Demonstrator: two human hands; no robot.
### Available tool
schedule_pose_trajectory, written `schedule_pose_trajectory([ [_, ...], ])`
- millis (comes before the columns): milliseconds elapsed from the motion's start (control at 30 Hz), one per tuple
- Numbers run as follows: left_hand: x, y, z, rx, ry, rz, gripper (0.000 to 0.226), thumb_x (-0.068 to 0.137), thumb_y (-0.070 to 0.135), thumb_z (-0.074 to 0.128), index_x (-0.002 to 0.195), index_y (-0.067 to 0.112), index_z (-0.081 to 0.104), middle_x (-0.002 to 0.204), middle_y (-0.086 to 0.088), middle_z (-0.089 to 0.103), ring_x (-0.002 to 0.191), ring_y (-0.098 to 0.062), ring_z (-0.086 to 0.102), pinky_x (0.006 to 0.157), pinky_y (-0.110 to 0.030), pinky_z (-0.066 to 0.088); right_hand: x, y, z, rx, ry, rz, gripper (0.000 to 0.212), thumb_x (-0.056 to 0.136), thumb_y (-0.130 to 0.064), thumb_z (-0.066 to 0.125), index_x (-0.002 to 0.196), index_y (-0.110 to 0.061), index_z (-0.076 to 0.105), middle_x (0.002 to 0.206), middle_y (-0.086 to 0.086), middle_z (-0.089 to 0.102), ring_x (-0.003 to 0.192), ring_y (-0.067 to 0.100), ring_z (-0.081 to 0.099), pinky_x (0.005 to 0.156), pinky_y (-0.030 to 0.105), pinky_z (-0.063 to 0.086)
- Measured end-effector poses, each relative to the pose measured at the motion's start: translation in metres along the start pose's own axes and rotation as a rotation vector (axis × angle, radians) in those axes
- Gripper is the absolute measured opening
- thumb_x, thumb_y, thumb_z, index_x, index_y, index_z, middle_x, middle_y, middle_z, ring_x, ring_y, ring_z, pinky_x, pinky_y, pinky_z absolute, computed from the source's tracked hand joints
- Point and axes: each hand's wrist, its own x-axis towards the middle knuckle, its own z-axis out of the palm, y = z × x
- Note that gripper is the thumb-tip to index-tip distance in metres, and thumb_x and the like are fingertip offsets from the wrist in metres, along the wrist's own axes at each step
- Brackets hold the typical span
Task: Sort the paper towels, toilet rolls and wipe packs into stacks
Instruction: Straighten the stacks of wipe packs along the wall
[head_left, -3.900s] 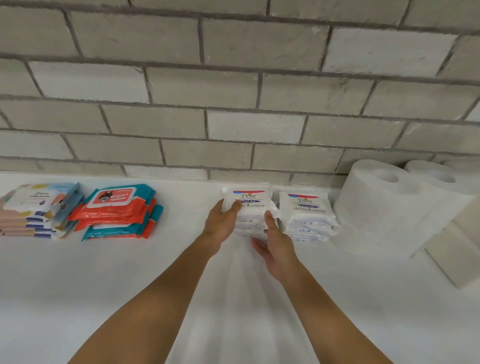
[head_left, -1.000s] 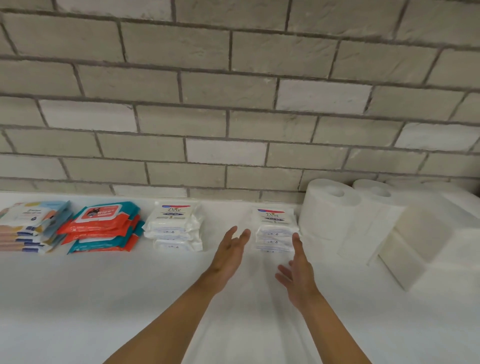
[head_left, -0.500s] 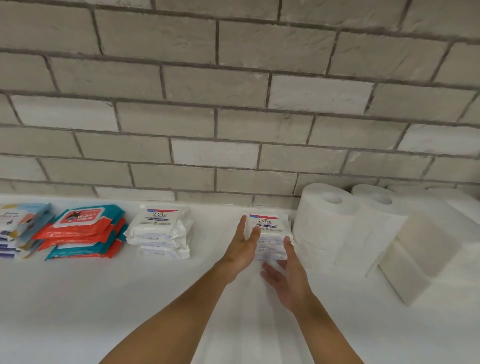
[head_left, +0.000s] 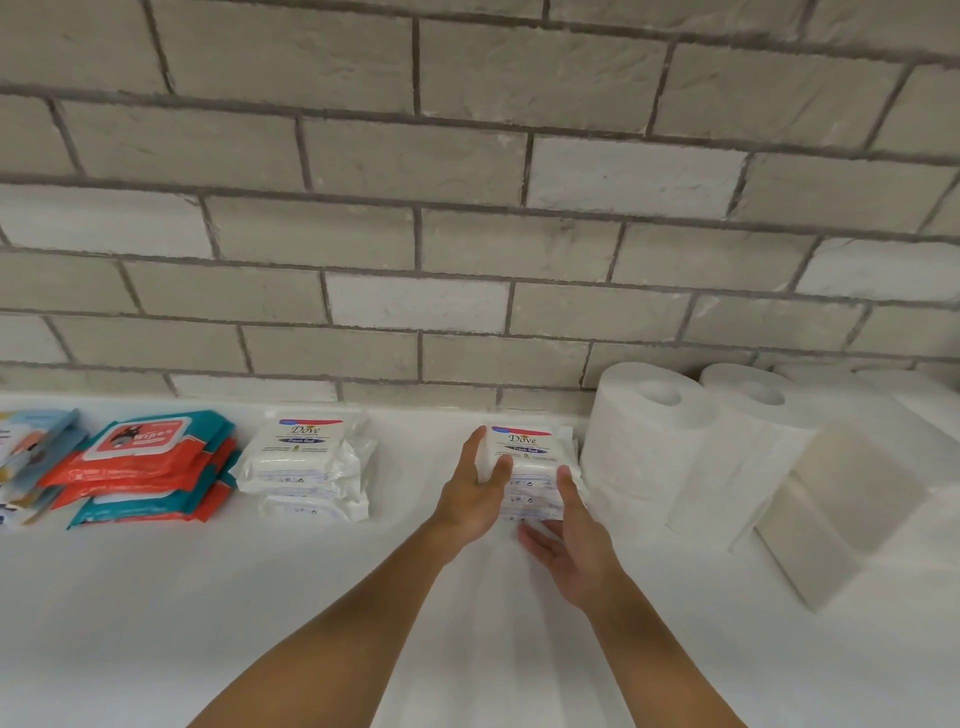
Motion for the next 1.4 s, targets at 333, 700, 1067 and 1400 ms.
schedule_pose_trajectory([
  [333, -0.003, -0.004, -0.015, 0.019, 0.043, -0.015, 0.063, 0.099, 0.036, 0.046, 0.152, 0.031, 0.013, 0.148, 0.0, 0.042, 0.13, -0.022, 0.047, 0.101, -0.035, 0.045, 0.005, 0.006, 0.005, -0.045, -0.045, 0.024, 0.037, 0.086, -0.053, 0.063, 0.105, -0.021, 0.066, 0.117, 0.013, 0.067, 0.111, 0.03, 0.062, 0.097, 0.04, 0.052],
  [700, -0.004, -0.023, -0.051, -0.075, 0.168, -0.082, 0.061, 0.096, 0.041, 0.053, 0.149, 0.022, 0.028, 0.133, -0.002, 0.057, 0.108, -0.014, 0.057, 0.074, -0.014, 0.048, 0.007, 0.02, 0.033, -0.149, -0.053, 0.1, 0.05, 0.081, -0.056, 0.067, 0.11, -0.015, 0.065, 0.114, 0.018, 0.066, 0.1, 0.032, 0.067, 0.089, 0.042, 0.057],
  [1067, -0.015, 0.007, -0.081, 0.269, 0.276, 0.006, 0.048, 0.097, 0.019, 0.056, 0.14, 0.005, 0.04, 0.121, 0.004, 0.05, 0.123, -0.021, 0.051, 0.074, 0.002, 0.03, 0.006, 0.038, 0.069, -0.187, 0.023, 0.106, 0.054, 0.078, -0.059, 0.069, 0.104, -0.012, 0.064, 0.106, 0.016, 0.068, 0.1, 0.032, 0.067, 0.083, 0.039, 0.059],
  [1400, -0.017, 0.018, -0.161, 0.234, 0.52, 0.092, 0.025, 0.089, 0.019, 0.067, 0.114, 0.011, 0.067, 0.114, -0.006, 0.07, 0.097, -0.018, 0.067, 0.093, -0.032, 0.053, -0.004, 0.034, 0.086, -0.433, 0.125, 0.063, 0.061, 0.08, -0.067, 0.06, 0.105, -0.012, 0.062, 0.099, 0.008, 0.064, 0.093, 0.028, 0.064, 0.068, 0.035, 0.06],
])
